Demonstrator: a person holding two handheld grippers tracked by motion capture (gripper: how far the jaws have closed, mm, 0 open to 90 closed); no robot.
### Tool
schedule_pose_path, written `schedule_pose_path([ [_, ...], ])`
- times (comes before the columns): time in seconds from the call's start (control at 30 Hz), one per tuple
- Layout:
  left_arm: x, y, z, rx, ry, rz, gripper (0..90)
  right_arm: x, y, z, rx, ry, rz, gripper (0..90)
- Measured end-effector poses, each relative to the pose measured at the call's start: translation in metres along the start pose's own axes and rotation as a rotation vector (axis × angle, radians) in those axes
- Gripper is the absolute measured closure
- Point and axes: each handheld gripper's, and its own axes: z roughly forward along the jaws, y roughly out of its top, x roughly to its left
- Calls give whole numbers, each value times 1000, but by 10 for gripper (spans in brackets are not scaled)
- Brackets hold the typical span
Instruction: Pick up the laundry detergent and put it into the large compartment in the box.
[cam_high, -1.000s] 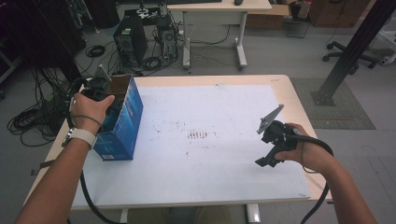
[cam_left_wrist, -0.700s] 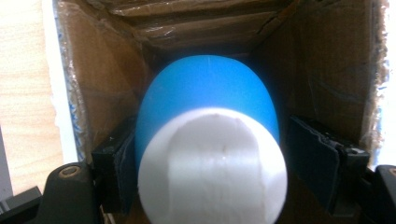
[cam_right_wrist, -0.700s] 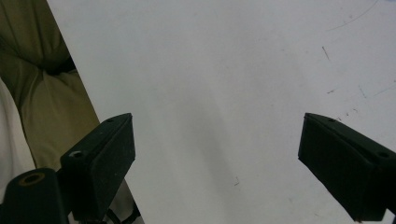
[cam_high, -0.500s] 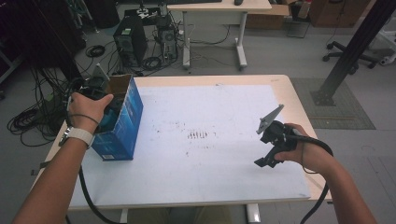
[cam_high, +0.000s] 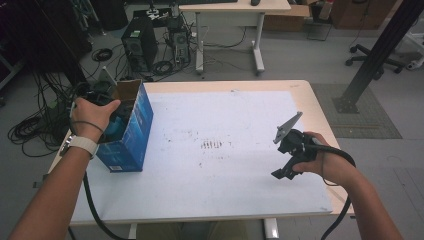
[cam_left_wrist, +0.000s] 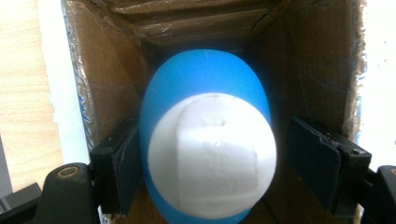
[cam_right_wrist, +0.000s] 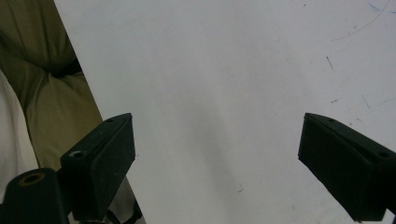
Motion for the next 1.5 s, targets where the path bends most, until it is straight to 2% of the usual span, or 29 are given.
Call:
schedule_pose_path([
  [0.17,-1,0,-4,1,-4,9,222,1,1,0,3,-2,-1,110],
  [0.27,-1,0,-7,0,-2,9,161,1,1,0,-1,-1,-2,110],
  [0.53,-3,-2,-11,1,-6,21,150,3,1,0,-2,-2,-4,110],
  [0.67,-3,-1,-17,2,4,19,96,3,0,-1,-2,-4,0,110],
  [0.93,-9,-1,-30,0,7,56,92,5,0,-3,-6,-6,-2,110],
  [0.97,-10,-1,-31,4,21,65,92,5,0,-3,-7,-8,-5,110],
  [1.0,-12,-1,-33,2,34,72,92,5,0,-3,-6,-8,-2,110],
  [1.2,-14,1,-48,-21,41,85,90,6,-2,-5,-7,-12,0,110],
  [1.3,-15,1,-54,-36,58,96,91,7,-3,-6,-10,-14,0,110],
  [1.5,-17,2,-66,-57,31,96,91,7,-3,-8,-13,-17,1,110],
])
